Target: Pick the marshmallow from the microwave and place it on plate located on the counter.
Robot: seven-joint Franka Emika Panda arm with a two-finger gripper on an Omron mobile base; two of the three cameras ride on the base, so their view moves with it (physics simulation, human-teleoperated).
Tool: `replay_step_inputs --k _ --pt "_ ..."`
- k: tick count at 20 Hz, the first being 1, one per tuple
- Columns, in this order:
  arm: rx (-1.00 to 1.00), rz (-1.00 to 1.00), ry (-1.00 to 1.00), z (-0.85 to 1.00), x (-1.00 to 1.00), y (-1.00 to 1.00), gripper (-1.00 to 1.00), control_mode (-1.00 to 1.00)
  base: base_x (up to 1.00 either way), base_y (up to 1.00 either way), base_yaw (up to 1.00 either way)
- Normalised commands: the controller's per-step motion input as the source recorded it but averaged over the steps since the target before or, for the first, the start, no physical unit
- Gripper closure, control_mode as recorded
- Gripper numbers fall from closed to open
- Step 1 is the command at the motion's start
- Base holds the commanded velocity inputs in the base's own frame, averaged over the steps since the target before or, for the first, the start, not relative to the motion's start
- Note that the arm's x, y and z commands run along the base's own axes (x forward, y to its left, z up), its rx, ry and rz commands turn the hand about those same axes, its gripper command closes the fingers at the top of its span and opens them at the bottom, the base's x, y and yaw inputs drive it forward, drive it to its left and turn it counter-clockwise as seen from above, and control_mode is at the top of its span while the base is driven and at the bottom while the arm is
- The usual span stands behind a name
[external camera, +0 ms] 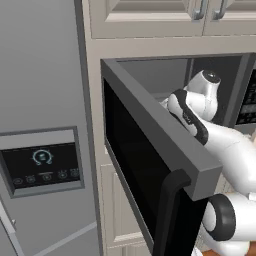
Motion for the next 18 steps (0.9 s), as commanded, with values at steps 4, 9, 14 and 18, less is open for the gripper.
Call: replay_step_inputs --k 4,9,14,18 --pt "0.00 0.01 0.00 -0.04 0.76 0.00 -1.00 -1.00 0.00 0.00 0.00" --pt "0.00 0.00 0.00 -0.06 0.45 0.00 -1.00 -1.00 0.00 0.00 0.00" --pt "0.00 0.00 0.00 -0.35 0.49 0.01 -1.00 -1.00 0.00 0.00 0.00" --pt "-0.02 0.00 0.00 -0.47 0.35 0.09 -1.00 -1.00 0.00 0.00 0.00"
